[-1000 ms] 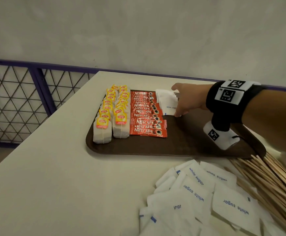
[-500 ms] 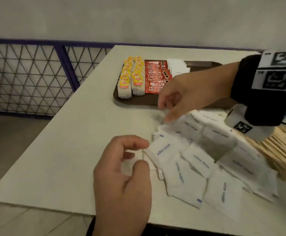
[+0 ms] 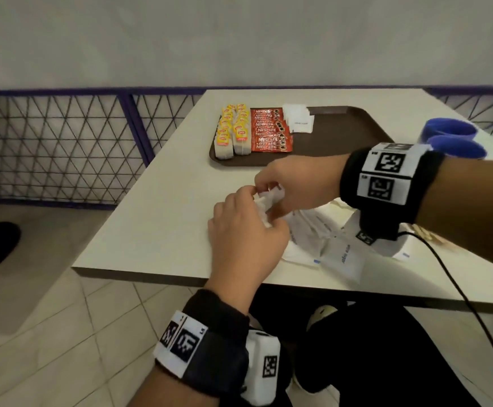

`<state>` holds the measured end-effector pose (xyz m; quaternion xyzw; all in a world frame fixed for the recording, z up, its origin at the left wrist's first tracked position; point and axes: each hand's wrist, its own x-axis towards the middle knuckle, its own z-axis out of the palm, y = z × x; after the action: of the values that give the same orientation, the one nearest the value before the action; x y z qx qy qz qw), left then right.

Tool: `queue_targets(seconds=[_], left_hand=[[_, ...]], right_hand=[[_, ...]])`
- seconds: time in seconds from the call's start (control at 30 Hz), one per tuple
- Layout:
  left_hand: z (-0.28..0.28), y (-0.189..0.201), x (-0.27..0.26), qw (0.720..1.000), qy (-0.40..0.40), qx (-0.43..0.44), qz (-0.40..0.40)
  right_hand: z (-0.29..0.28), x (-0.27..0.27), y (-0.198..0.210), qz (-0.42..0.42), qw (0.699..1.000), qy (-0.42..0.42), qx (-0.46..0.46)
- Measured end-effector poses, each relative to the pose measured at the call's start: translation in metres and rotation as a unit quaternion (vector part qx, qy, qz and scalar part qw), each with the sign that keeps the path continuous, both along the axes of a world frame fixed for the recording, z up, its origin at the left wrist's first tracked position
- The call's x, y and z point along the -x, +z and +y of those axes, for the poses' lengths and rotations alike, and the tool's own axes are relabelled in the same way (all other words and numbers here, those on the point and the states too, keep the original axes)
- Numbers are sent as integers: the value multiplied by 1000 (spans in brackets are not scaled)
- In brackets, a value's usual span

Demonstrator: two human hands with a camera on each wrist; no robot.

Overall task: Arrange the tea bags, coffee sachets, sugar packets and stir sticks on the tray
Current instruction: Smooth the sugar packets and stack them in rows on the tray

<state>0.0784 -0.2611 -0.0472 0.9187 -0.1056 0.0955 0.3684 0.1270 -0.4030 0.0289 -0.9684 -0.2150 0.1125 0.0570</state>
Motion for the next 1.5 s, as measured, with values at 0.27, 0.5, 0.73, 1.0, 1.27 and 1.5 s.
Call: queue_targets(seconds=[0.27,0.5,0.73,1.0,1.27,1.5], left_hand=[[-1,2,4,1000,-19,-6,-5],[10,10,16,948,-178,261,46],[8,7,14,947,-184,253,69],[5,11,18,940,-227,238,84],[9,3,11,951,-199,236,28],[11,-1,8,950,-200,239,-33]], right_hand=[[-32,46,23,-50,935,-147,-319],[-41,105,-47,48,763,-229,-602],[-40,117,-73,-31,719,-235,-654],[-47,119,-77,-49,624,-250,-739],[-48,124,-82,-109,638,-181,-740],[-54,132,-80,-38,614,-184,-766]])
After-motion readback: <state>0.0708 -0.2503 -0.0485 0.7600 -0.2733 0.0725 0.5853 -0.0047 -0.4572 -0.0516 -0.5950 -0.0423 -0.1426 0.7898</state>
